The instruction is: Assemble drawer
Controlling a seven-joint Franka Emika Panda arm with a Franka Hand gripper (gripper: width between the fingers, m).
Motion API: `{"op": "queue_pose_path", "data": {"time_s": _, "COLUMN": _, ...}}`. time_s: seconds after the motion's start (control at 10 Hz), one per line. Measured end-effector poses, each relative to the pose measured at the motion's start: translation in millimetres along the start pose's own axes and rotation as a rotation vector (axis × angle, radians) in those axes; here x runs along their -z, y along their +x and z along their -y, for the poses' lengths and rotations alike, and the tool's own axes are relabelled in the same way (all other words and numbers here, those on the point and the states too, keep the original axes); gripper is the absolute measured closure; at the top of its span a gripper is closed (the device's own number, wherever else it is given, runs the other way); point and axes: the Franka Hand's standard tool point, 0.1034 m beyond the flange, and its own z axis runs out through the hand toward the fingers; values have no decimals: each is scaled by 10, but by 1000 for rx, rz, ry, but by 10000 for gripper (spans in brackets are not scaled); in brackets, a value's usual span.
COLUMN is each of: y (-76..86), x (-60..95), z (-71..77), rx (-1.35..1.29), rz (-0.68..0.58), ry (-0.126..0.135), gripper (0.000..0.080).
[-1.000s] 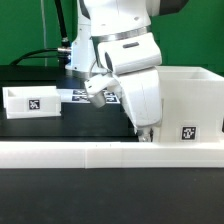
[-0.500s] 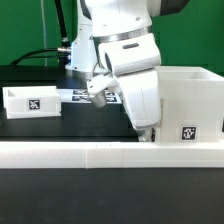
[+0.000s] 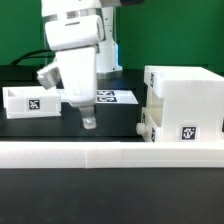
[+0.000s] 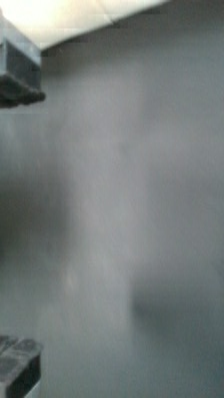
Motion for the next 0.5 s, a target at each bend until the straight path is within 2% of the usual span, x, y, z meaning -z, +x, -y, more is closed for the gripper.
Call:
{"op": "queue_pose_path", "data": {"time_s": 0.1, "y": -55, "x": 70, "z": 156, "rx": -31, "rz": 14, "ry": -11, "gripper": 151}}
{"op": "queue_pose_path", "data": {"time_s": 0.3, "y": -130, "x": 226, "z": 432, "rx": -76, "rz": 40, "ry": -16, "gripper": 151}}
{"op": "queue_pose_path", "data": {"time_s": 0.4, "y": -146, "x": 271, "z": 462, "rx": -98, "rz": 46, "ry": -18, "gripper": 151}}
{"op": "queue_pose_path", "data": {"time_s": 0.5, "y": -139, "x": 238, "z": 458, "rx": -115, "rz": 42, "ry": -15, "gripper": 151}}
